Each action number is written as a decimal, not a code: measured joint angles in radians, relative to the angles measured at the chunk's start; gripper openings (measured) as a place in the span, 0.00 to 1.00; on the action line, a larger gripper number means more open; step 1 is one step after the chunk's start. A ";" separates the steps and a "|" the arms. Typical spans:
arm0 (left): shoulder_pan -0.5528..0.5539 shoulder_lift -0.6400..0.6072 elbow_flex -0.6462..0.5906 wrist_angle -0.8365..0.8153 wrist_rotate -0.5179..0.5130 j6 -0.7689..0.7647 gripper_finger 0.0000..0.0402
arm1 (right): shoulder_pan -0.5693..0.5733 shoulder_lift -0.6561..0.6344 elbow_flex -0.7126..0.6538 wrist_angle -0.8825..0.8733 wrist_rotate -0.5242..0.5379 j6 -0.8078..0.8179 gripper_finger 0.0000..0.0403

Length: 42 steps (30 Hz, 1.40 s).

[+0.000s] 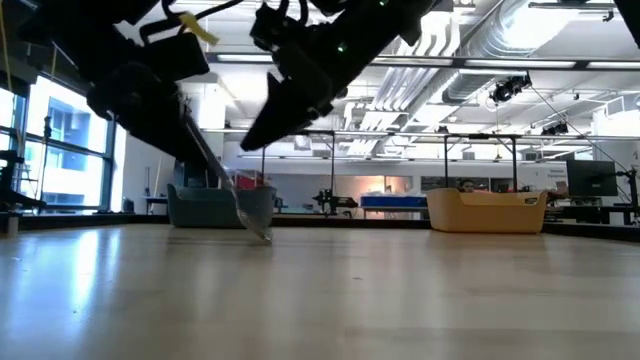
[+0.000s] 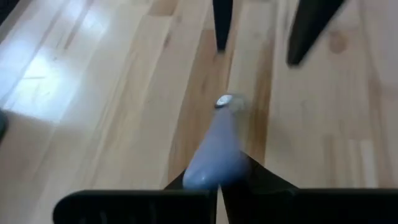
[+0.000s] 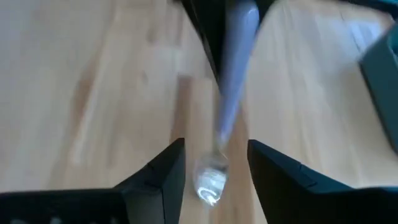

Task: Sort silverware by color (type)
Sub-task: Put the violet spoon into the dark green bin

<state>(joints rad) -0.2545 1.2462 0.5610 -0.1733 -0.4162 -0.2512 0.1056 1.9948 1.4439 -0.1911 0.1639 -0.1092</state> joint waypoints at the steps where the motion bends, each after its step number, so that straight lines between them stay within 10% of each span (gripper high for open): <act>1: 0.001 -0.003 0.000 0.009 0.011 0.009 0.00 | -0.006 0.005 -0.003 0.038 -0.022 0.010 0.39; 12: 0.001 -0.006 0.000 0.045 0.020 0.046 0.00 | -0.090 0.099 -0.018 0.203 -0.199 0.093 0.38; 20: 0.006 -0.006 0.000 0.066 0.020 0.068 0.00 | -0.090 0.106 -0.019 0.187 -0.217 0.056 0.03; 33: 0.008 -0.005 -0.027 0.015 0.015 -0.052 0.00 | -0.121 0.100 -0.019 -0.152 -0.066 0.136 0.38; 42: 0.032 -0.006 -0.101 0.159 0.077 -0.056 0.01 | -0.134 0.100 -0.019 -0.152 -0.114 0.135 0.20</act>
<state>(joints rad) -0.2228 1.2406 0.4596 -0.0148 -0.3395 -0.3071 -0.0288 2.0949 1.4250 -0.3435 0.0494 0.0261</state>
